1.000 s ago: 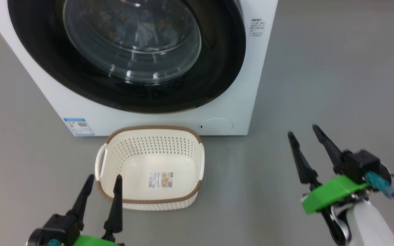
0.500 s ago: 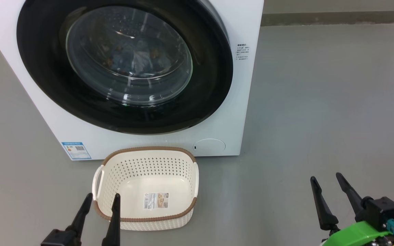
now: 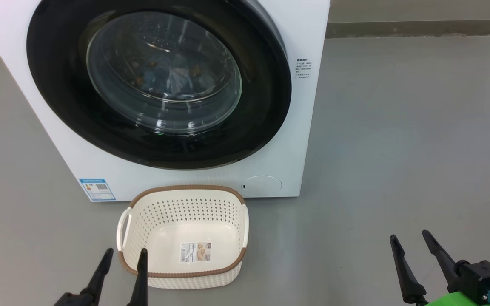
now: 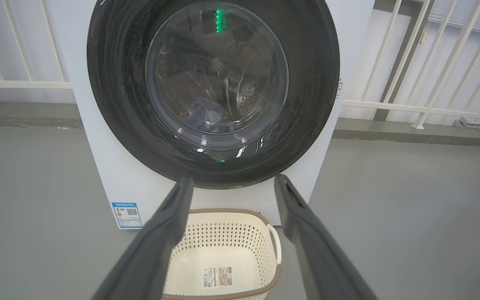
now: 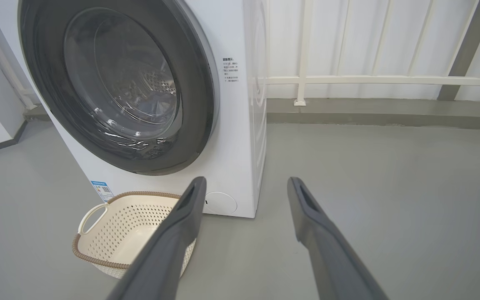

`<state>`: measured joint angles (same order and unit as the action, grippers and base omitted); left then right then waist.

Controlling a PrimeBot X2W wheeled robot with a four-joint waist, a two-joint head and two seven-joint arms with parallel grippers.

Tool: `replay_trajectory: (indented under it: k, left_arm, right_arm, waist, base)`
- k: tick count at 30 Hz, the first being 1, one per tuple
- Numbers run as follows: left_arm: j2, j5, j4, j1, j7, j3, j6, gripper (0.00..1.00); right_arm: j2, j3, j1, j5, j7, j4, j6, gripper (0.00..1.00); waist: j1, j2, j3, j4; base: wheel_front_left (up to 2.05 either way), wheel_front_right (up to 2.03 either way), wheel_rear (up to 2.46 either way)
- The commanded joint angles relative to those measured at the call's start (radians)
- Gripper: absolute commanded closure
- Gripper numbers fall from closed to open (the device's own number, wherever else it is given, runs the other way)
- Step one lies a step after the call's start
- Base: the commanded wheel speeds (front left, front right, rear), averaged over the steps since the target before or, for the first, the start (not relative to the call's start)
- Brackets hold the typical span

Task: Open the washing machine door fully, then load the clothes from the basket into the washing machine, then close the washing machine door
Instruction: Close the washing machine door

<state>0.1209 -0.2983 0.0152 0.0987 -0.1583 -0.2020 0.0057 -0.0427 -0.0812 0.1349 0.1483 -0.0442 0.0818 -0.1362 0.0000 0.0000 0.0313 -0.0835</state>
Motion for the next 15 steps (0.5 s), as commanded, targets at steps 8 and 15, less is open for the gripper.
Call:
replay_trajectory:
  k: [8, 15]
  left_arm:
    - [0.011, -0.006, -0.032, -0.024, -0.001, 0.026, 0.016, 0.0]
    - [0.015, -0.006, -0.035, -0.026, -0.001, 0.021, 0.022, 0.0]
  right_arm:
    - [-0.008, 0.019, -0.006, 0.01, 0.002, 0.036, 0.006, 0.0]
    - [-0.008, 0.021, -0.007, 0.014, 0.0, 0.03, 0.006, 0.0]
  waist:
    - [0.0, 0.0, -0.002, -0.002]
    - [0.0, 0.0, -0.004, 0.0]
  base:
    - [0.0, 0.0, 0.0]
    - [0.0, 0.0, 0.0]
